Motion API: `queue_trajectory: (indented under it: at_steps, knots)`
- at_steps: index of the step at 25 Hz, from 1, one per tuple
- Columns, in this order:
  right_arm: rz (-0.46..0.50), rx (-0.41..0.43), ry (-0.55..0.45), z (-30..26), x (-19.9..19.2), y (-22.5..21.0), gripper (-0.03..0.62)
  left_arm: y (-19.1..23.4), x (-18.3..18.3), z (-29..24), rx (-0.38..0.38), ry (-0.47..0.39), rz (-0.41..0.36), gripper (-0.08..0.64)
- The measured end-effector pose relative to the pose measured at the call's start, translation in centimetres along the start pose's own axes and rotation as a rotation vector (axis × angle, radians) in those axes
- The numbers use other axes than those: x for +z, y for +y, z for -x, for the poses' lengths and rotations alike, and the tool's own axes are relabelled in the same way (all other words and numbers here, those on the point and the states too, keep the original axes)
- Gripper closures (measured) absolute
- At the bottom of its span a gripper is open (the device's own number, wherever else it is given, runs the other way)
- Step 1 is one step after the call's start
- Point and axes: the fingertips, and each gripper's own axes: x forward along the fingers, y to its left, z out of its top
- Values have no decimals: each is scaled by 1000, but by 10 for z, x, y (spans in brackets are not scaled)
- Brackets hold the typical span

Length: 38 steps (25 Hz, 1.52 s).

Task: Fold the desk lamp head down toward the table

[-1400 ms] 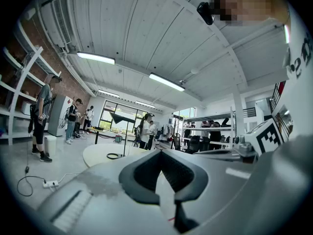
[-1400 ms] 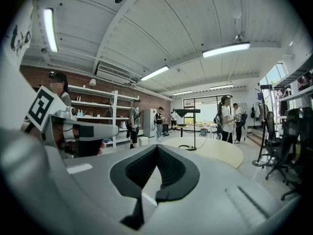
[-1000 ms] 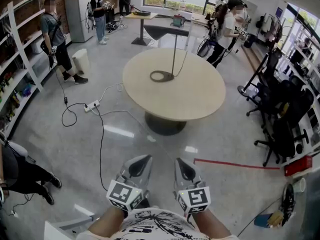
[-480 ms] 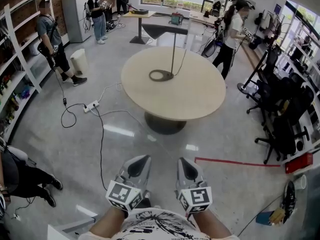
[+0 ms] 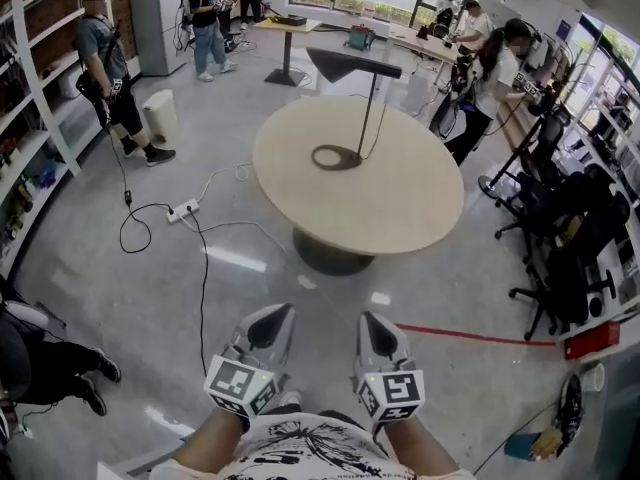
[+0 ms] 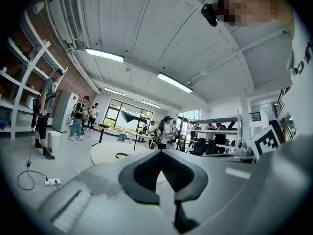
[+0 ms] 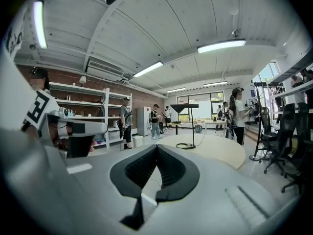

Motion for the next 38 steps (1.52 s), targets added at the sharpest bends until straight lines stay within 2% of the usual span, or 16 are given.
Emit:
queue_trajectory:
  at_steps: [6, 12, 20, 29, 38]
  knots:
    - [-15, 7, 30, -34, -5, 1, 583, 35, -3, -9, 33, 9, 29, 555]
    - [-37, 18, 42, -75, -10, -25, 583, 56, -9, -47, 52, 31, 32, 555]
    - [-49, 56, 56, -164, -2, -81, 583, 96, -5, -140, 81, 36, 30, 555]
    - [-37, 121, 34, -277, 35, -152, 583, 147, 29, -266, 104, -7, 44, 555]
    - [-51, 102, 3, -365, 67, -204, 583, 203, 38, -343, 131, 15, 53, 555]
